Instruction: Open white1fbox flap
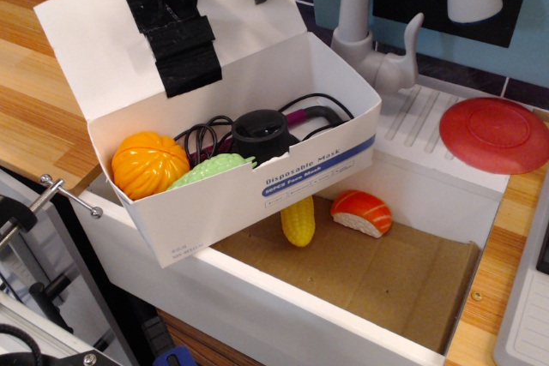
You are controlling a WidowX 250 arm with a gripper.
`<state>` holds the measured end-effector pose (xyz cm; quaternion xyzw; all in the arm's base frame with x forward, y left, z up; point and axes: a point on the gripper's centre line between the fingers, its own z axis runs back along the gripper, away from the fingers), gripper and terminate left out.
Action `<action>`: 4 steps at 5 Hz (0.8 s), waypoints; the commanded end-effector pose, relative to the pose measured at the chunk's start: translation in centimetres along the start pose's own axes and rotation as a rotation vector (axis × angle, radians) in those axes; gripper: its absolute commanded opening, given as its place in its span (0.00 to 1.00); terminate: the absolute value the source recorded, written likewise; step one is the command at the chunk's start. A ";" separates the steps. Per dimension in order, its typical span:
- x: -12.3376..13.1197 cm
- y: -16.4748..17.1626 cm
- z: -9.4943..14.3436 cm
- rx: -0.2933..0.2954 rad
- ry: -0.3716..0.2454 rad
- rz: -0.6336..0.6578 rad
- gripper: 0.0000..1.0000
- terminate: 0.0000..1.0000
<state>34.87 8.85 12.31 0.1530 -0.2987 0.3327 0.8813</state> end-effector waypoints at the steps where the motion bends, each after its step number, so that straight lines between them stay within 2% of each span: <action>1: 1.8 -0.6 -1.5 -0.078 -0.003 0.026 1.00 0.00; 3: 1.0 -1.1 -3.6 -0.127 0.003 0.064 1.00 0.00; 4: 1.5 -1.6 -4.0 -0.132 0.038 0.054 1.00 1.00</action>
